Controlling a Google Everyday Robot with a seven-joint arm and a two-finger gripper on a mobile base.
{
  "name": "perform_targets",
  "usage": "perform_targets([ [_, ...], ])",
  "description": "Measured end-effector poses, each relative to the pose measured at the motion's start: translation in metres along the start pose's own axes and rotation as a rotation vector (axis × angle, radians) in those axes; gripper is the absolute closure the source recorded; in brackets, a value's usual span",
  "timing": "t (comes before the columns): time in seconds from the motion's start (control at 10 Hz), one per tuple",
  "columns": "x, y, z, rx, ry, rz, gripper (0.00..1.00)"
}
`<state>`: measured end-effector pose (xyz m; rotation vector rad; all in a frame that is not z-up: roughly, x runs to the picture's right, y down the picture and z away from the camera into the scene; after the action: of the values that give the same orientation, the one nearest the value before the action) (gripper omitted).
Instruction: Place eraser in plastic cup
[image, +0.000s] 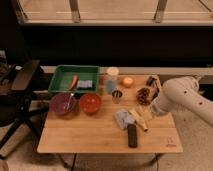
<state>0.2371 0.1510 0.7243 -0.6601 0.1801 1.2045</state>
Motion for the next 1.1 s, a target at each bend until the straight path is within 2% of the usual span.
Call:
perform_targets([
  [0.2,0.001,0.011,0.016,-0.029,0.022,-0.008,0.35],
  [0.3,-0.001,0.025,0.034,-0.051,0.041,-0.013,0.35],
  [0.6,0.001,0.038,0.057,-0.072,0.077,-0.013,0.35],
  [1.1,-0.001,0.052,0.094,-0.044,0.141,0.006,0.35],
])
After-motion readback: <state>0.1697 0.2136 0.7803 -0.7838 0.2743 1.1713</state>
